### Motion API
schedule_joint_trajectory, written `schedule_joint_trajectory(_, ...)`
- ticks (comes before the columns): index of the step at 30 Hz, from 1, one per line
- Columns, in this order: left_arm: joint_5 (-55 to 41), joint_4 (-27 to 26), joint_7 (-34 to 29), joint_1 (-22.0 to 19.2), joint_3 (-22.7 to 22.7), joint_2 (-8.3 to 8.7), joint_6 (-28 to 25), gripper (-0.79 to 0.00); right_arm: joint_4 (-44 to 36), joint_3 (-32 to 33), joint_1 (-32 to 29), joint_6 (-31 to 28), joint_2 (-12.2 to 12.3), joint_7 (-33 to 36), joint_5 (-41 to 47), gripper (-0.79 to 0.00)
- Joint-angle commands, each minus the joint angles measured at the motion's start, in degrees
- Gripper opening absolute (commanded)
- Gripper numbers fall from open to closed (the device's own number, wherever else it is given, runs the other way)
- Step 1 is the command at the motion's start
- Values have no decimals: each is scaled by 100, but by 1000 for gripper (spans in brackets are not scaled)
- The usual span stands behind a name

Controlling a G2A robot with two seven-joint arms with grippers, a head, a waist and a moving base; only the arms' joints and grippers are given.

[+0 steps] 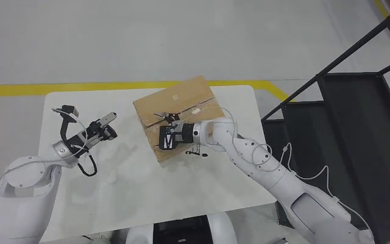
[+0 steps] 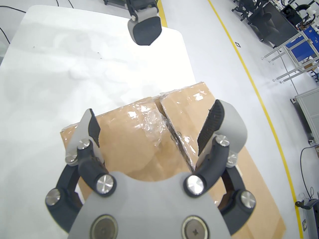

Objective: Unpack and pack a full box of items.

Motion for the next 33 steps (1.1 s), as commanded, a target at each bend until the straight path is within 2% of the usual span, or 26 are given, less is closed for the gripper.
schedule_joint_trajectory(1,-23,-18,-1,111,-81,8,-14,0,164,-45,98,32,-47,74,75,0)
schedule_joint_trajectory(3,-44,-33,7,184,-138,13,-21,0,265,-68,165,97,-80,141,91,-200)
schedule_joint_trajectory(4,-53,-40,3,213,-158,15,-25,0,299,-77,191,136,-93,182,76,-345)
schedule_joint_trajectory(5,-59,-49,8,235,-177,16,-30,0,313,-85,213,195,-104,231,35,-446)
schedule_joint_trajectory(7,-72,-66,12,269,-205,18,-26,0,321,-106,238,264,-121,313,-34,-600)
schedule_joint_trajectory(10,-93,-94,16,299,-236,20,-26,0,308,-136,261,316,-140,450,-149,-785)
schedule_joint_trajectory(24,-154,-185,28,407,-357,26,-79,0,18,59,123,298,-128,652,-197,-785)
schedule_joint_trajectory(27,-173,-186,31,441,-388,27,-81,0,-57,256,9,133,-102,433,230,-785)
schedule_joint_trajectory(29,-193,-186,8,451,-379,27,-66,0,-24,483,-70,-97,-83,118,842,-785)
schedule_joint_trajectory(33,-233,-62,-238,293,-127,13,26,0,75,878,-142,-343,-32,-75,1544,-785)
